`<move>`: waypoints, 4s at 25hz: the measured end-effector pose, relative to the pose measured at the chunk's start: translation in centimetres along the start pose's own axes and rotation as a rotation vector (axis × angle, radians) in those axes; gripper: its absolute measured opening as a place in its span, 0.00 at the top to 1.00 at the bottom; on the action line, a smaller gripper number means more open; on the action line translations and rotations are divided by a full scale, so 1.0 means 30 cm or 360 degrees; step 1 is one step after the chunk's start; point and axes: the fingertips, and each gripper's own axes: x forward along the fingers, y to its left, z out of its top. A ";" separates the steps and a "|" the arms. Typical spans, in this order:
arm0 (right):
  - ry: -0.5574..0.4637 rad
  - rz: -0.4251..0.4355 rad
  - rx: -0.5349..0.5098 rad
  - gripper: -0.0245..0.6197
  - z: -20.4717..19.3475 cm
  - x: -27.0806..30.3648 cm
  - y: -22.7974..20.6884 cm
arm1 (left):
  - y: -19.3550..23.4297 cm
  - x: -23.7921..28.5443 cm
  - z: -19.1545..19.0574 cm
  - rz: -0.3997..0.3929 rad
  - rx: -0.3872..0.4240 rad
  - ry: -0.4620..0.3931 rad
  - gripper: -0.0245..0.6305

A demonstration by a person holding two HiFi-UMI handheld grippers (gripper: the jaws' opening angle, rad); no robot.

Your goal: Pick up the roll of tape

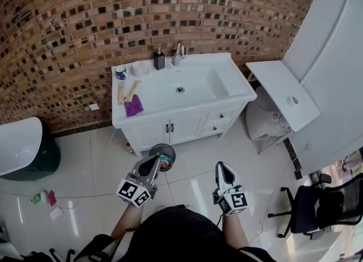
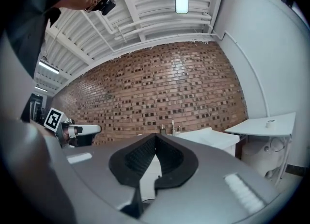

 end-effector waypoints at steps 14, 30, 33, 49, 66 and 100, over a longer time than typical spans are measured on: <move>-0.0059 -0.0498 0.0016 0.95 0.003 -0.298 -0.037 | -0.193 0.121 -0.040 -0.0512 0.0022 0.0122 0.96; -0.0053 -0.0814 -0.0035 0.95 0.019 -0.644 -0.149 | -0.558 0.241 -0.161 -0.0884 -0.0080 0.0233 0.96; -0.0109 -0.0868 0.0039 0.95 0.038 -0.723 -0.230 | -0.671 0.279 -0.168 -0.0970 -0.0121 0.0228 0.96; -0.0167 -0.0978 0.0023 0.95 0.078 -0.849 -0.407 | -0.865 0.417 -0.259 -0.1082 -0.0036 0.0305 0.96; -0.0164 -0.1171 0.0067 0.95 0.053 -1.220 -0.606 | -1.297 0.542 -0.376 -0.1266 -0.0117 0.0322 0.96; -0.0099 -0.1055 0.0038 0.95 0.091 -0.578 -1.279 | -0.972 1.375 -0.457 -0.1144 -0.0082 0.0316 0.96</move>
